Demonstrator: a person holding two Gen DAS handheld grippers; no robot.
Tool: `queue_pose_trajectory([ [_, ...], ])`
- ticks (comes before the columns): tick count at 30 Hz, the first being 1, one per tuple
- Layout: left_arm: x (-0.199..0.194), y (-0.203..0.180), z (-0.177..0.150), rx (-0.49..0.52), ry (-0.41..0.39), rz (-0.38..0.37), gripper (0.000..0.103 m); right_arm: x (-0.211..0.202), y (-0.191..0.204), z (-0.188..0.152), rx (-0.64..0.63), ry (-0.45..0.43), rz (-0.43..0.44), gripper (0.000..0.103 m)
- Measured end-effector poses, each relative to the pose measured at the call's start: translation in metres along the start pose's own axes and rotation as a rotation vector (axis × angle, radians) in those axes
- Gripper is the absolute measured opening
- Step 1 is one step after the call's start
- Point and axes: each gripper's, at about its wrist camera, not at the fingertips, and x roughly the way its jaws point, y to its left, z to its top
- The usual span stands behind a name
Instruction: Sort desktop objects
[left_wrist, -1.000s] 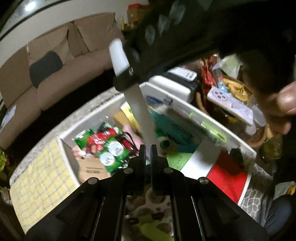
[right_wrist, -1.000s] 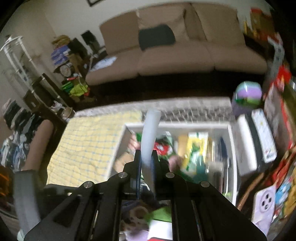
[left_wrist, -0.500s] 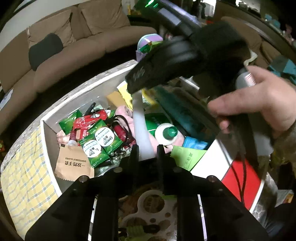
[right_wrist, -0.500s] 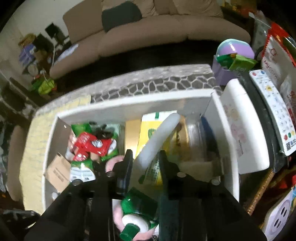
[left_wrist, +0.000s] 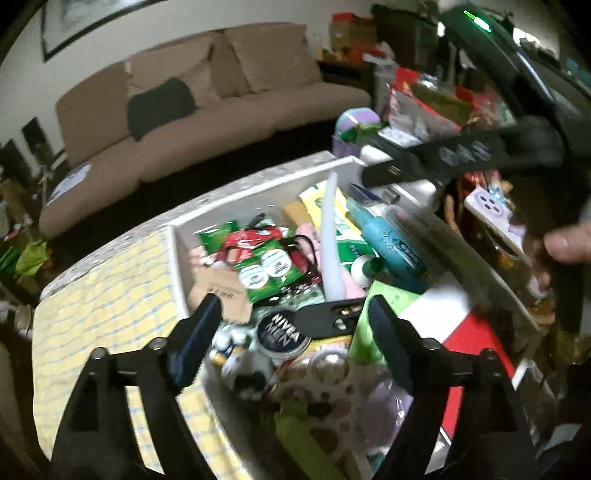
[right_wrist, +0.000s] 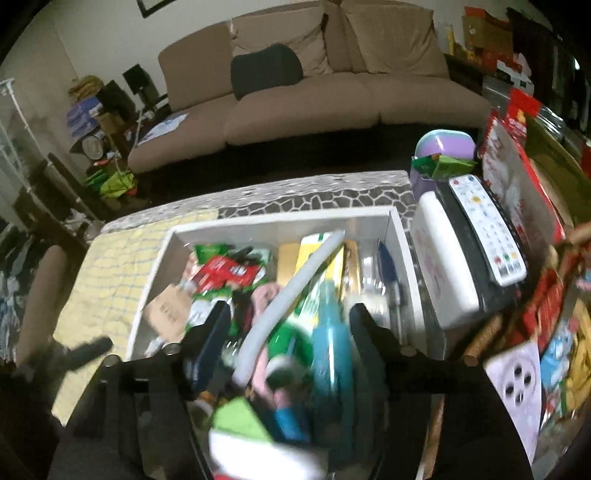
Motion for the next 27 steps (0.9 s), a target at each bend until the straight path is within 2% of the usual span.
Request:
queue_pose_trajectory([
  [2,-0.014,0.002,-0.004,-0.022,-0.012,0.020,0.086,-0.014,0.005,-0.014,-0.014,-0.017,0.005,0.087],
  [4,-0.029,0.002,-0.011,-0.044,-0.025,0.032,0.089,-0.025,0.014,-0.026,-0.040,-0.032,-0.011,0.093],
  [6,-0.048,0.003,-0.017,-0.071,-0.039,0.040,0.100,-0.037,0.021,-0.041,-0.056,-0.040,-0.004,0.101],
  [7,-0.055,0.004,-0.020,-0.081,-0.046,0.042,0.100,-0.044,0.024,-0.049,-0.056,-0.043,-0.002,0.103],
  [19,-0.134,0.006,-0.067,-0.161,-0.081,0.072,0.100,-0.103,0.070,-0.119,-0.069,-0.108,0.040,0.103],
  [26,-0.159,0.023,-0.105,-0.203,-0.087,0.111,0.100,-0.111,0.114,-0.157,-0.104,-0.131,0.047,0.103],
  [27,-0.162,0.027,-0.112,-0.212,-0.091,0.117,0.103,-0.111,0.122,-0.162,-0.110,-0.132,0.045,0.103],
])
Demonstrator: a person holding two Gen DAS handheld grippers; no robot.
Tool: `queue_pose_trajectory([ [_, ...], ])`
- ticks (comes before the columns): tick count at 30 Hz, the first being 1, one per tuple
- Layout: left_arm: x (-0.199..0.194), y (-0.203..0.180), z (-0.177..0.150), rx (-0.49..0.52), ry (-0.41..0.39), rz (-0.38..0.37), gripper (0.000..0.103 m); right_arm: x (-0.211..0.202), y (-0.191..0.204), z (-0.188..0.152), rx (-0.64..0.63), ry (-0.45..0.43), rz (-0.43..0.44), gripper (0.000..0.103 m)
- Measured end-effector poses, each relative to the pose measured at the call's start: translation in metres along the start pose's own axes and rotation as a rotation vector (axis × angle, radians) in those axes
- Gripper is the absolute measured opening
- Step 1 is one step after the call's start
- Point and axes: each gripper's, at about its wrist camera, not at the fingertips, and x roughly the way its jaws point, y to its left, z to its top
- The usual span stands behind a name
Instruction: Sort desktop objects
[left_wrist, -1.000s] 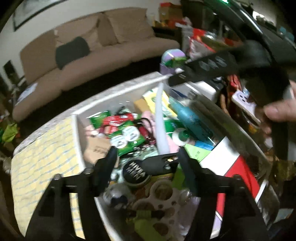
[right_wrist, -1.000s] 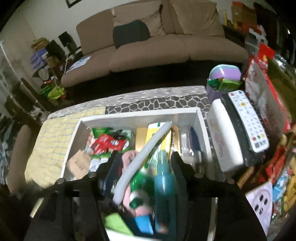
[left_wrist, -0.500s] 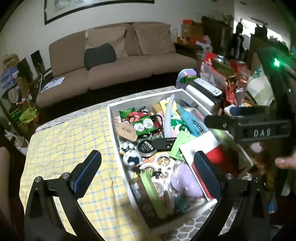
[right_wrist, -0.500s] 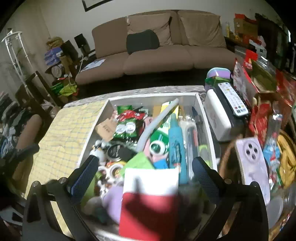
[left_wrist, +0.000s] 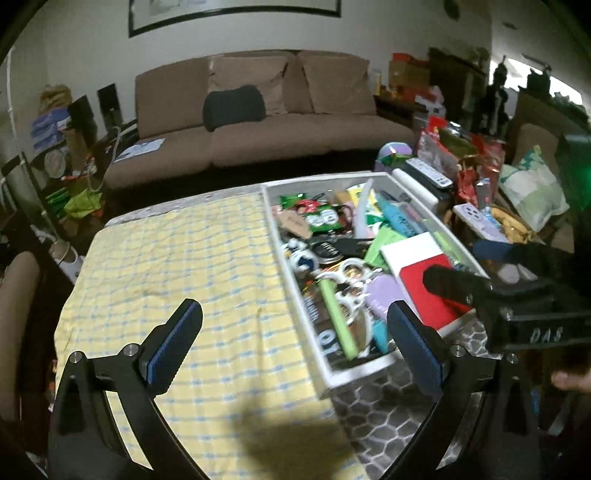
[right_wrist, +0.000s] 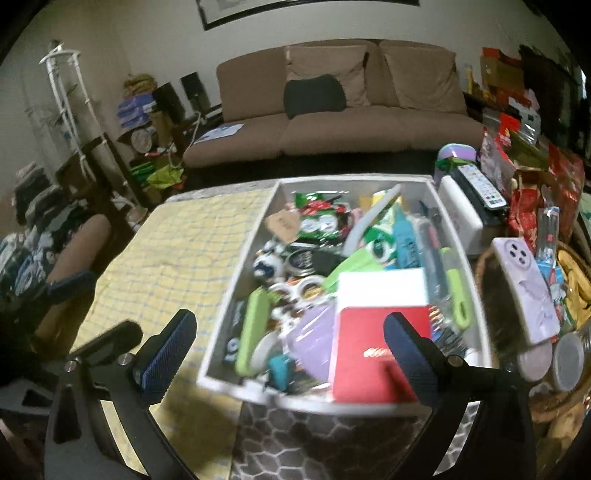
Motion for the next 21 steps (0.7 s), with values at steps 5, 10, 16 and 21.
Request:
queue_pose_trajectory([
  [5,-0.010,0.033,-0.022,-0.047,-0.003,0.027,0.103,0.007,0.029,-0.018,-0.003,-0.006,0.013,0.103],
  [10,-0.016,0.074,-0.047,-0.089,-0.005,0.071,0.103,0.020,0.064,-0.031,-0.021,-0.011,0.028,0.103],
  [16,-0.015,0.136,-0.073,-0.157,0.001,0.143,0.103,0.046,0.118,-0.046,-0.071,0.000,0.058,0.103],
  [21,-0.001,0.179,-0.097,-0.198,0.028,0.194,0.103,0.079,0.157,-0.056,-0.108,0.021,0.053,0.103],
])
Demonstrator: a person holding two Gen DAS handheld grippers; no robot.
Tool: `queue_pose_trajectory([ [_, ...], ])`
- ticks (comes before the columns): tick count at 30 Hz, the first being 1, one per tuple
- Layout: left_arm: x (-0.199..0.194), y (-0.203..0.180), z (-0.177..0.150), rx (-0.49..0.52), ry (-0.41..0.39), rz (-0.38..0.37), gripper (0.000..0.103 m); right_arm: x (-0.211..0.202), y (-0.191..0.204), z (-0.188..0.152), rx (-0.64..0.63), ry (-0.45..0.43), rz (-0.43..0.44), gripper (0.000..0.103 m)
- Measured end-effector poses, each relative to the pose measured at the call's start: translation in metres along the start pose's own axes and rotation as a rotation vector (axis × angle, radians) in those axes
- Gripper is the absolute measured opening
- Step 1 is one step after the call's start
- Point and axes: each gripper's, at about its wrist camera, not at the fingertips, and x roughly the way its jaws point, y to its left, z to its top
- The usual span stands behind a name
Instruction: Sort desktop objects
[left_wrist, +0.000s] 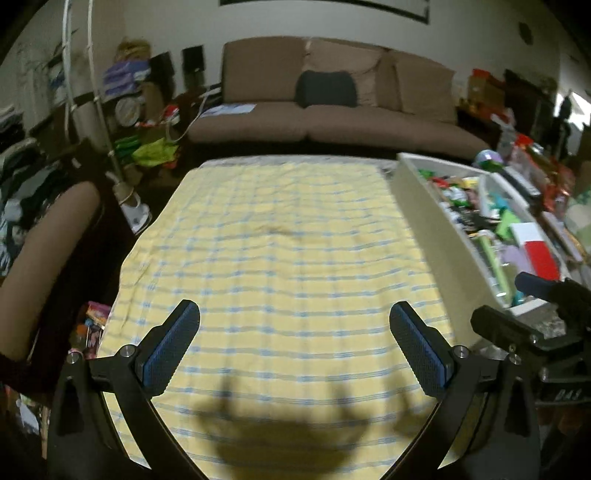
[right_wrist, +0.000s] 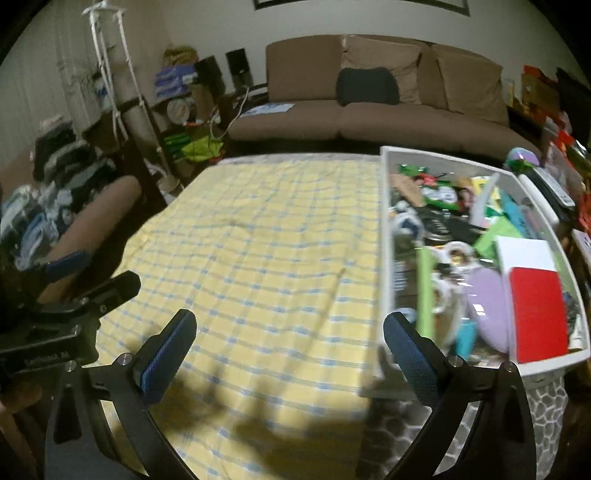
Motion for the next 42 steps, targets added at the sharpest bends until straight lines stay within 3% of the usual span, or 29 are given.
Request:
queue_pose_trajectory([
  [5,0.034,0.028,-0.017,-0.033,0.031,0.024,0.103,0.040,0.026,-0.009,0.013,0.024,0.015,0.103],
  [9,0.063,0.047,-0.029,-0.083,0.051,0.002,0.103,0.073,0.036,-0.019,0.035,0.051,-0.008,0.103],
  [23,0.133,0.063,-0.067,-0.086,0.152,0.012,0.103,0.160,0.025,-0.045,0.112,0.161,-0.123,0.103],
  [29,0.147,0.061,-0.074,-0.069,0.179,0.037,0.103,0.164,0.032,-0.052,0.047,0.136,-0.205,0.103],
  [42,0.148,0.061,-0.075,-0.070,0.175,0.039,0.103,0.165,0.032,-0.052,0.043,0.137,-0.211,0.103],
])
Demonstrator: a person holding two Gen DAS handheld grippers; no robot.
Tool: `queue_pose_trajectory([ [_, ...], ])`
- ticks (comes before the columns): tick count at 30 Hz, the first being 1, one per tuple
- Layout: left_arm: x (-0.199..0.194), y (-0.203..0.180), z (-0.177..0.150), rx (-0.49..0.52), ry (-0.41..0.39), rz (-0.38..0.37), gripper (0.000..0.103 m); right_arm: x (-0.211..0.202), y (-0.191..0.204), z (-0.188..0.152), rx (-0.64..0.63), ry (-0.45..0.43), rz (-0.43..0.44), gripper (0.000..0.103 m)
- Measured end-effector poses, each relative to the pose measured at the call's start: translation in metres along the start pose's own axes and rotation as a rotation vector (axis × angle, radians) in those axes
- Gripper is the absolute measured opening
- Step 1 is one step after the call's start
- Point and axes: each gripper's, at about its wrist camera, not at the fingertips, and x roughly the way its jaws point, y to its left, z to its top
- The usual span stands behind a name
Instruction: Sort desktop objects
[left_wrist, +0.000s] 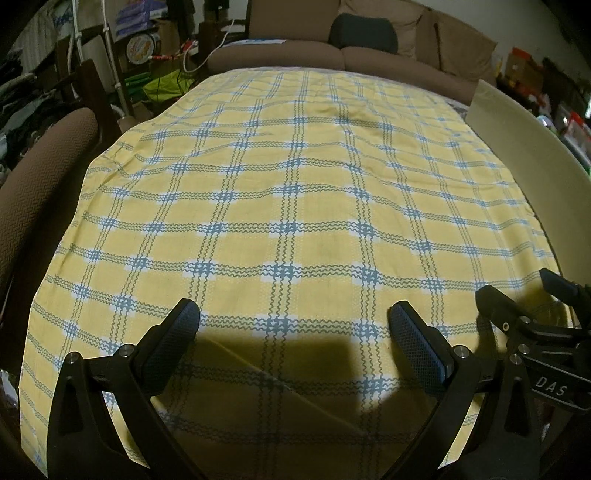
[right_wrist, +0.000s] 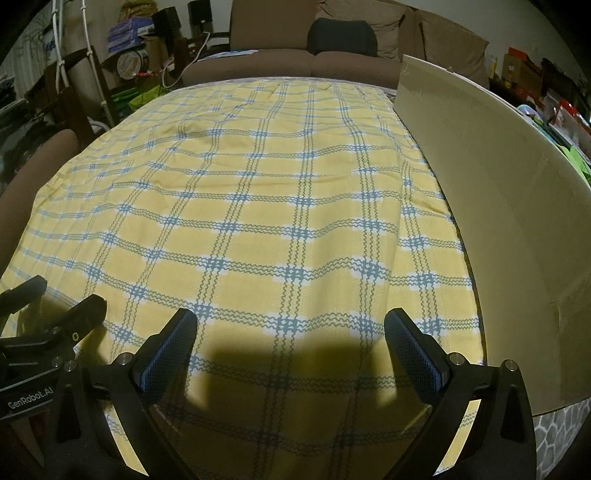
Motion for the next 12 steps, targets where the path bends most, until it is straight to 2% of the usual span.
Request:
queue_pose_trajectory([
  [12,-0.0006,0.0007,0.0017,0.001,0.000,0.002,0.103,0.0001,0.0001,0.0001,0.000,0.000,0.000,0.103],
])
